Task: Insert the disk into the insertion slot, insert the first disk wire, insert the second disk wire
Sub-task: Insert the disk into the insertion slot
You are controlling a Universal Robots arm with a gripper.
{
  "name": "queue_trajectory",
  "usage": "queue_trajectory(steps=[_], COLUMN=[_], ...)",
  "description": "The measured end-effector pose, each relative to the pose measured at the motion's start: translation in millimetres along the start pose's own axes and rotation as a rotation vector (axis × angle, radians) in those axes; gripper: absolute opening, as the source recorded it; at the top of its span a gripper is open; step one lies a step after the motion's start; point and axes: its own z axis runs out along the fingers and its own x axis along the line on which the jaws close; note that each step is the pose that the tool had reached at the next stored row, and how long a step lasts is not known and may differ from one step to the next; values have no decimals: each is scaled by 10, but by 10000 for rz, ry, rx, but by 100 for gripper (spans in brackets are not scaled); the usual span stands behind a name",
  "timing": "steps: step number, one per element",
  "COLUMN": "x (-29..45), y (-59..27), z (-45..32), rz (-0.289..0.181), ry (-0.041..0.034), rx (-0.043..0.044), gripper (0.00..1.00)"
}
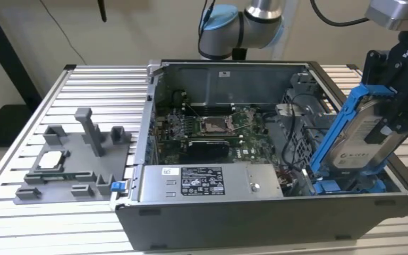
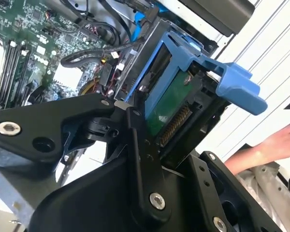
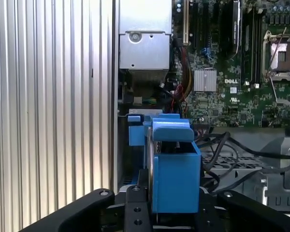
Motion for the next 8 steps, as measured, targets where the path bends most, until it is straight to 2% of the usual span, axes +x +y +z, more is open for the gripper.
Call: queue_trajectory(steps=[8], x=[0], y=[-5], z=[10], rz=[0], ry=[-4], rx=[0], gripper=[0])
